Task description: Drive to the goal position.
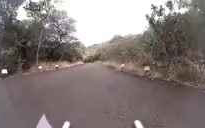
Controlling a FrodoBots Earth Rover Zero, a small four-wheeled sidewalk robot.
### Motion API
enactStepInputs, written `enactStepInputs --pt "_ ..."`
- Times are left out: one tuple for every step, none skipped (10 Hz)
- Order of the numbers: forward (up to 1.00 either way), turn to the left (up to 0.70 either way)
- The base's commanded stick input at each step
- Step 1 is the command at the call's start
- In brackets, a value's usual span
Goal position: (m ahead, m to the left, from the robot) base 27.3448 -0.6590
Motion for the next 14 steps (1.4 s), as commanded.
enactStepInputs --pt "0.50 0.00" --pt "0.50 0.00" --pt "0.50 0.00" --pt "0.50 0.00" --pt "0.50 0.00" --pt "0.50 0.00" --pt "0.50 0.00" --pt "0.50 0.00" --pt "0.50 0.00" --pt "0.50 0.00" --pt "0.50 0.00" --pt "0.50 0.00" --pt "0.50 0.00" --pt "0.50 0.00"
